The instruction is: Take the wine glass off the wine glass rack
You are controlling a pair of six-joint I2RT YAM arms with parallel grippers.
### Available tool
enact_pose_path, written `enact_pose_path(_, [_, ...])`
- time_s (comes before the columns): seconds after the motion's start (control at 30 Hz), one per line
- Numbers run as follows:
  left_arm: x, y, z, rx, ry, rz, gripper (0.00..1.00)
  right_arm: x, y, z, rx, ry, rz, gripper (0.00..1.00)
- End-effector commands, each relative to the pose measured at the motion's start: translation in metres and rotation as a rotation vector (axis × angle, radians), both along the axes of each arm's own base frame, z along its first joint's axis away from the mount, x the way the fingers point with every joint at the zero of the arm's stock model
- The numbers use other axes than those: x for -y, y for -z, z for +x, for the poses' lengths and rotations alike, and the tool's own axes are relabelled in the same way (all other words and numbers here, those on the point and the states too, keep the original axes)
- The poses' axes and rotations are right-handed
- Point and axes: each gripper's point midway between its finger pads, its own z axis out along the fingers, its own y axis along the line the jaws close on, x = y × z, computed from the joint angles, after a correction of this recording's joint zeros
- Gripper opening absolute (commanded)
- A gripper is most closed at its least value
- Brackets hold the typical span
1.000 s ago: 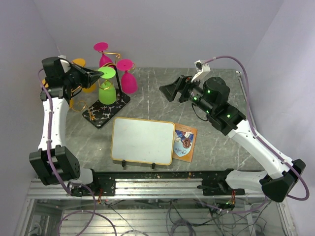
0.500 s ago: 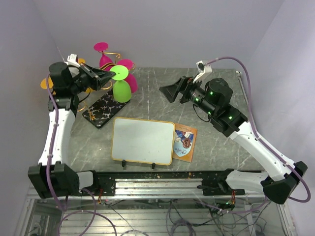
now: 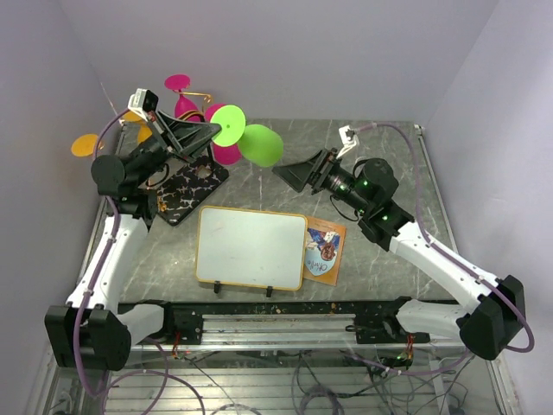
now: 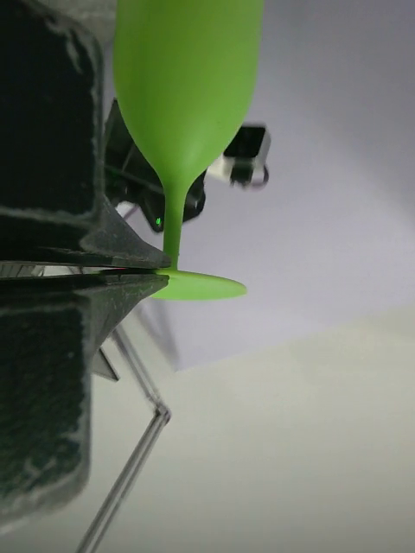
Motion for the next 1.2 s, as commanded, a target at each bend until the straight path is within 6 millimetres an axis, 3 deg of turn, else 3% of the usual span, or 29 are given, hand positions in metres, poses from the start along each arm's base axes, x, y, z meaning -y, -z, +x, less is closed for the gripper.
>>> enact_pose_path(0.0, [0.001,-0.041,-0.044,0.172,0.125,-0.185,0.07,-0.002,-0.054,-0.028,0.128,-0.155,0.236,0.96])
enact_pose_path(0.1, [0.006,-0.040,-0.051,0.175,0.175,-0.238,0.07,0.001,-0.076,-0.043,0.212,-0.211,0.318,0.92])
enact_pose_path(0.27, [0.014,-0.035,-0.053,0.168,0.205,-0.260,0.07,0.013,-0.096,-0.054,0.295,-0.201,0.366,0.85])
enact_pose_path(0.43, [0.018,-0.035,-0.053,0.175,0.210,-0.283,0.07,0.027,-0.114,-0.078,0.371,-0.241,0.462,0.53])
enact_pose_path(0.57, [0.024,-0.033,-0.051,0.175,0.216,-0.296,0.12,0.036,-0.131,-0.091,0.416,-0.253,0.512,0.28])
enact_pose_path(0.63, [0.029,-0.031,-0.048,0.170,0.206,-0.278,0.20,0.040,-0.138,-0.092,0.426,-0.240,0.516,0.14])
enact_pose_path(0.73, [0.037,-0.026,-0.045,0.162,0.170,-0.227,0.46,0.047,-0.146,-0.089,0.438,-0.179,0.498,0.00])
enact_pose_path(0.83, [0.043,-0.013,-0.035,0.118,0.112,-0.139,0.71,0.065,-0.147,-0.072,0.408,-0.002,0.466,0.00])
enact_pose_path(0.97, [0.045,0.009,-0.023,0.054,-0.007,0.013,0.89,0.093,-0.112,-0.018,0.202,0.327,0.324,0.00])
enact_pose_path(1.07, [0.043,0.021,-0.016,0.032,-0.101,0.153,0.91,0.107,-0.072,0.017,0.011,0.522,0.124,0.00])
enact_pose_path(1.17, [0.037,0.035,-0.006,0.001,-0.195,0.312,0.91,0.106,-0.025,0.047,-0.120,0.609,-0.143,0.00])
